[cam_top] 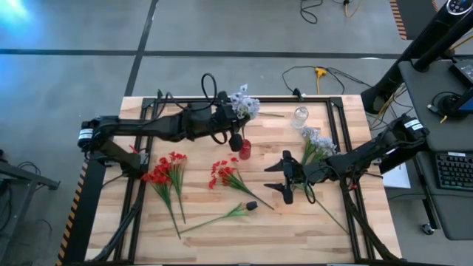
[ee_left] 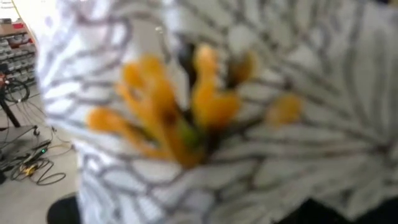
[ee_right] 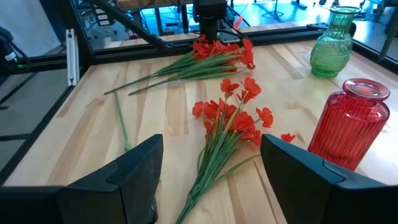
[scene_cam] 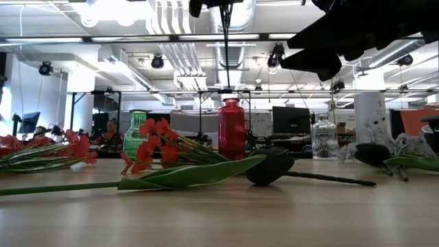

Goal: Sort flowers into vase by color
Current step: Put the left white flowers into the red vase

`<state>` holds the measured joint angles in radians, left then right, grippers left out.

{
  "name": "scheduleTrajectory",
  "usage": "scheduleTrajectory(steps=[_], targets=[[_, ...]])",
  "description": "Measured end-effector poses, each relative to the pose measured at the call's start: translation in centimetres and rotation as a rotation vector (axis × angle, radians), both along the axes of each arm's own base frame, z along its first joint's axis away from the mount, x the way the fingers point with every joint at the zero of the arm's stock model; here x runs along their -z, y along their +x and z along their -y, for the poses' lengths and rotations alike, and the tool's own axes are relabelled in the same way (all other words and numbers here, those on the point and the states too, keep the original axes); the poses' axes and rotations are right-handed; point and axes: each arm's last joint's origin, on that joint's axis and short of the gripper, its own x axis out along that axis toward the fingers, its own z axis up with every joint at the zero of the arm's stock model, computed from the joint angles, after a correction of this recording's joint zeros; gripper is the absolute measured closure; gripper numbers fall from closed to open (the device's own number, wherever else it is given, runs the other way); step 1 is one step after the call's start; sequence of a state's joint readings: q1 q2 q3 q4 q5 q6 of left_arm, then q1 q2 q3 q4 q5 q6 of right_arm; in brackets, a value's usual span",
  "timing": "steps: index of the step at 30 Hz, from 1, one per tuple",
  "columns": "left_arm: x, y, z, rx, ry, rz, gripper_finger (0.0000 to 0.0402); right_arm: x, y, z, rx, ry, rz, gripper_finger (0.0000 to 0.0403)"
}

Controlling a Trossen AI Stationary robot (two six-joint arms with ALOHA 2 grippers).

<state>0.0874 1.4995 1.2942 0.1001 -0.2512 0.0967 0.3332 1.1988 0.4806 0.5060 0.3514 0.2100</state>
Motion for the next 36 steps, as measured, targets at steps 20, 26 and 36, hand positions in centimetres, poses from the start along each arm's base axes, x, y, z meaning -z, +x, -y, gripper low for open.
scheduleTrajectory(steps=[20,26,36], targets=[[0.3,0.2,0.0,-0.001,-0.023,0.001,0.04,0.1,0.0,0.1,0.013,-0.018,-0.006,0.0142],[0.8,0.4,0.0,-0.004,-0.041,-0.026,0.04,0.1,0.0,0.1,0.012,-0.019,-0.008,0.0142],[1.7,1.1,-0.1,-0.006,-0.052,-0.044,0.04,0.2,0.0,0.1,0.012,-0.021,-0.016,0.0142]])
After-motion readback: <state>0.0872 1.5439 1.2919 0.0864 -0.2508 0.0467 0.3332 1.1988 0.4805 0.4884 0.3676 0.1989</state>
